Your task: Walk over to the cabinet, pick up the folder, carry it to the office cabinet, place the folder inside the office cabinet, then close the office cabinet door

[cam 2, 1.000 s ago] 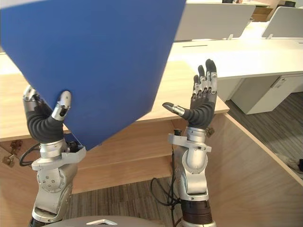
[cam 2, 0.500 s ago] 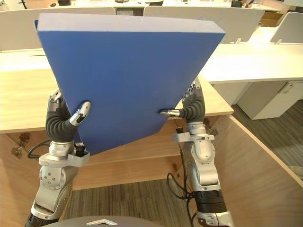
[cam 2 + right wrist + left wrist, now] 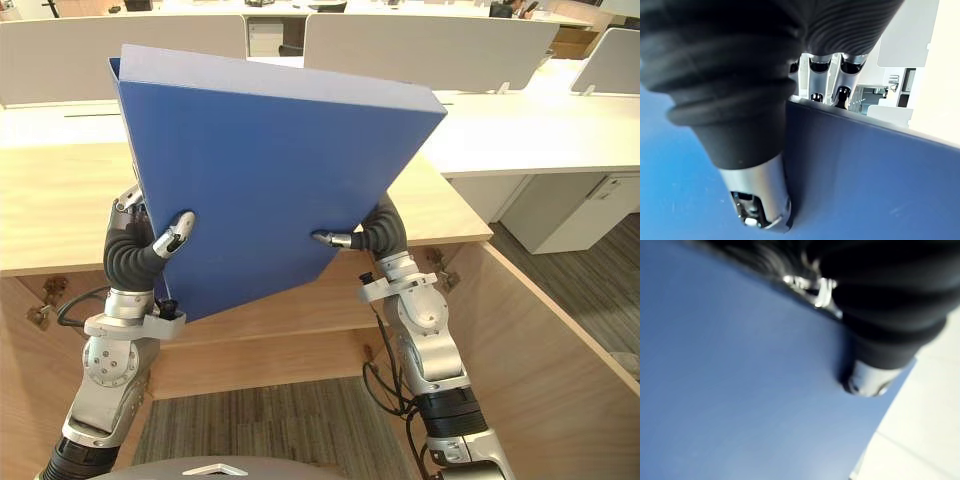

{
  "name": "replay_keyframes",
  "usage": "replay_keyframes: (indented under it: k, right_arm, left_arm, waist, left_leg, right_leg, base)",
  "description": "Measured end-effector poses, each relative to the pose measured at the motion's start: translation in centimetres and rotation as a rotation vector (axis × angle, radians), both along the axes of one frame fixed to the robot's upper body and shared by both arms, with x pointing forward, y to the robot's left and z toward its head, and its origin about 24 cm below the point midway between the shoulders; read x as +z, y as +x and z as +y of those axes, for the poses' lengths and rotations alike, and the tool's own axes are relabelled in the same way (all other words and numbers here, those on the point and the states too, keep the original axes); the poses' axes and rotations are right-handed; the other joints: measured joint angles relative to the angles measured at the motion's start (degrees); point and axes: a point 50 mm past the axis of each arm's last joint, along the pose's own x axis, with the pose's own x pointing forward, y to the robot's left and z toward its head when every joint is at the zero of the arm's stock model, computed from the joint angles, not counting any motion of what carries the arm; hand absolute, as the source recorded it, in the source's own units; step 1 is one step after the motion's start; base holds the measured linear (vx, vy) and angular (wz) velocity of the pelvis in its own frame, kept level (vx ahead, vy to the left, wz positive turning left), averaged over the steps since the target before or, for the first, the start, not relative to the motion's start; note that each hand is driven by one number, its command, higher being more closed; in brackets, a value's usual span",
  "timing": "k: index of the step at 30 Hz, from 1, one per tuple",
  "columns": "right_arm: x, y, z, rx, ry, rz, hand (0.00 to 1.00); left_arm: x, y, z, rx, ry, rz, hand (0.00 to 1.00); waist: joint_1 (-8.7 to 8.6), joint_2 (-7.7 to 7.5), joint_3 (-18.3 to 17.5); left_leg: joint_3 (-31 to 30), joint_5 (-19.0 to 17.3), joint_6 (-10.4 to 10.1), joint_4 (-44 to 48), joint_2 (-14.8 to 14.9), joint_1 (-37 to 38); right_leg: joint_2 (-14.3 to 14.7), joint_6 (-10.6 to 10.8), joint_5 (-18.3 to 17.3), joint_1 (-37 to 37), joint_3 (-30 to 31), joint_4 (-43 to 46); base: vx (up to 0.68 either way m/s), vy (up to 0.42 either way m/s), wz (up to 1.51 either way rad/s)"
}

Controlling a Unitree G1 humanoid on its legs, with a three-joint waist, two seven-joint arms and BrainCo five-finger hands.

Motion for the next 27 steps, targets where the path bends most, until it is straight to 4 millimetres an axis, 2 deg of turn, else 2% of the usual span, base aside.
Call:
replay_keyframes:
  k: [1, 2, 8, 14, 20, 27]
  right_arm:
    - [-0.1, 0.0, 0.2, 0.005, -0.006, 0.002, 1.00]
    - [-0.2, 0.0, 0.4, 0.010, -0.012, 0.004, 1.00]
    - [-1.1, 0.2, 0.8, 0.005, 0.023, 0.036, 1.00]
    - [-1.4, 0.2, 1.5, 0.000, 0.088, 0.044, 1.00]
    - [-2.2, -0.2, 1.3, -0.044, 0.175, 0.068, 1.00]
    - [-2.7, -0.7, 0.0, -0.141, 0.226, 0.078, 1.00]
  left_arm:
    - [-0.1, 0.1, 0.1, 0.008, 0.001, 0.006, 1.00]
    - [-0.2, 0.2, 0.2, 0.014, 0.003, 0.011, 0.00]
    - [-1.4, 1.0, 0.9, 0.088, 0.046, 0.056, 0.00]
    - [-1.3, 1.0, 1.4, 0.148, 0.045, 0.048, 0.00]
    - [-1.8, 0.7, 4.6, 0.342, -0.036, 0.073, 0.00]
    - [-4.0, -1.4, 9.1, 0.569, -0.163, 0.177, 0.00]
  waist:
    - [-0.01, 0.00, 0.00]
    - [-0.06, 0.00, 0.00]
    - [-0.02, -0.05, -0.06]
    - [-0.03, -0.12, -0.12]
    - [0.33, -0.38, -0.32]
    - [1.40, -0.65, -0.50]
  left_leg:
    - [0.00, 0.00, 0.00, 0.00, 0.00, -0.01]
    - [0.00, 0.00, 0.00, 0.00, 0.01, -0.02]
    - [-0.08, 0.06, -0.03, 0.00, 0.05, -0.08]
    - [-0.20, 0.13, -0.04, 0.00, 0.06, -0.16]
    - [-0.96, 0.21, -0.03, 0.00, 0.06, -0.42]
    - [-1.89, 0.48, -0.04, 0.01, 0.05, -0.95]
  right_leg:
    - [0.01, 0.00, 0.00, 0.00, 0.00, -0.02]
    - [0.02, 0.00, 0.01, -0.01, 0.00, -0.03]
    - [0.07, 0.02, 0.02, -0.04, -0.05, -0.01]
    - [0.08, -0.02, 0.00, -0.07, -0.16, 0.03]
    - [0.08, -0.21, -0.18, 0.10, -0.92, 0.04]
    - [0.09, -0.26, -0.21, 0.15, -1.82, 0.19]
  base:
    - [0.00, 0.000, 0.00]
    - [0.00, 0.000, 0.00]
    - [0.00, 0.000, 0.00]
    - [0.00, 0.000, 0.00]
    - [0.00, 0.000, 0.07]
    - [0.00, -0.001, 0.06]
